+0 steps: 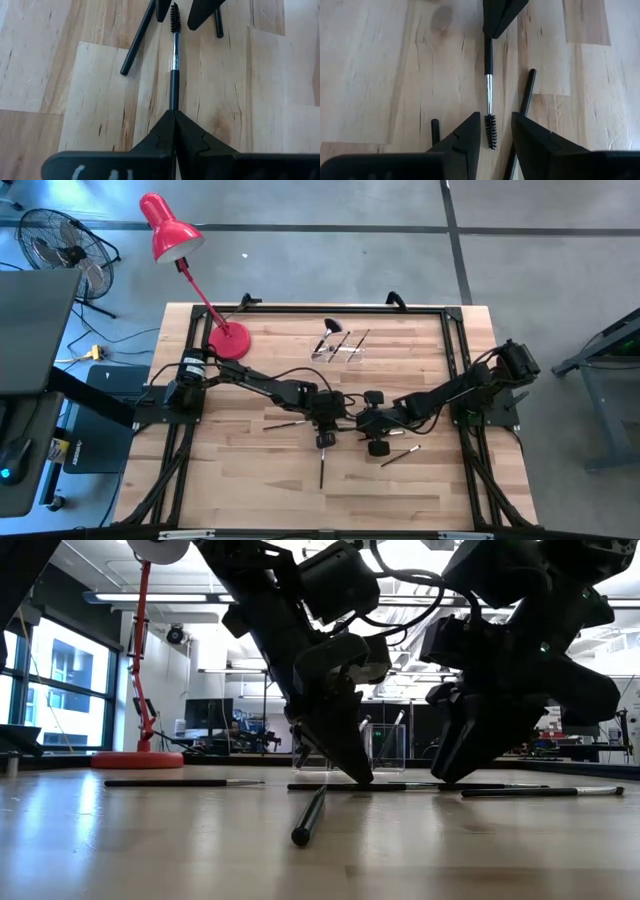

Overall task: Put items in baskets/containers
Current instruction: Put the lash brush into the transparent organizer

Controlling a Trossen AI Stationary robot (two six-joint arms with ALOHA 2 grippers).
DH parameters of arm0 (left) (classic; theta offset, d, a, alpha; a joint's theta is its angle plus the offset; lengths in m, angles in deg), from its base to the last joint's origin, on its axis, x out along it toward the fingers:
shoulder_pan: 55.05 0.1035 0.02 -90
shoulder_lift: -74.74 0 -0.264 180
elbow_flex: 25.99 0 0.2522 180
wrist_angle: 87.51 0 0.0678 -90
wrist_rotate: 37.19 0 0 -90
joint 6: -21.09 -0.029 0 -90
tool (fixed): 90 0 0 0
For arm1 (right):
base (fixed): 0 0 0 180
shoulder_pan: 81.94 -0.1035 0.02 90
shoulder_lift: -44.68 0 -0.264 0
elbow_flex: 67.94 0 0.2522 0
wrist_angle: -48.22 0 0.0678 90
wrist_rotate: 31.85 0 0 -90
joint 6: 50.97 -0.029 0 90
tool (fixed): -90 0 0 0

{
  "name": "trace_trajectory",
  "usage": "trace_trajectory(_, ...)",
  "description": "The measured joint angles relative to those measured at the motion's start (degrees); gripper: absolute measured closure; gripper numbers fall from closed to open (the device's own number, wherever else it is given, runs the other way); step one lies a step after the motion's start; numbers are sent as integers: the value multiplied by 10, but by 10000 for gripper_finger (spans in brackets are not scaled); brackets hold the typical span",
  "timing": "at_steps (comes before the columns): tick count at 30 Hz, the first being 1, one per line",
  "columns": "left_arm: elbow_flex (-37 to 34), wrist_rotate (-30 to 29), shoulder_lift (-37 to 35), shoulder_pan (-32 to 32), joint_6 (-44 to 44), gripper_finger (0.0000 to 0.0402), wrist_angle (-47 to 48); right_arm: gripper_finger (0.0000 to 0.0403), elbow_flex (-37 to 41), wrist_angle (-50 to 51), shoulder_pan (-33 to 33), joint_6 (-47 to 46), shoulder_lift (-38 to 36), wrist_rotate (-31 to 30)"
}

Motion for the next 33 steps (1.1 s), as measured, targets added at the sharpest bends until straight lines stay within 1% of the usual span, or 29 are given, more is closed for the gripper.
trace_trajectory(6,0,0,0,0,0,401,0,295,-1,2,0,-11,24,35)
trace_trajectory(11,0,4,0,0,0,401,0,299,-2,0,-1,-43,41,28)
trace_trajectory(14,0,8,0,0,0,401,0,322,-2,4,-1,-45,38,25)
trace_trajectory(19,0,9,0,0,1,400,-1,391,-2,4,0,-61,39,35)
trace_trajectory(20,0,9,0,0,7,399,-1,396,-2,4,0,-65,39,36)
trace_trajectory(22,0,9,0,0,13,395,-3,392,-1,8,-1,-70,36,35)
trace_trajectory(27,0,10,1,0,14,366,-8,400,0,22,-4,-73,12,27)
trace_trajectory(33,12,11,1,0,13,299,1,401,2,54,-4,-77,-10,24)
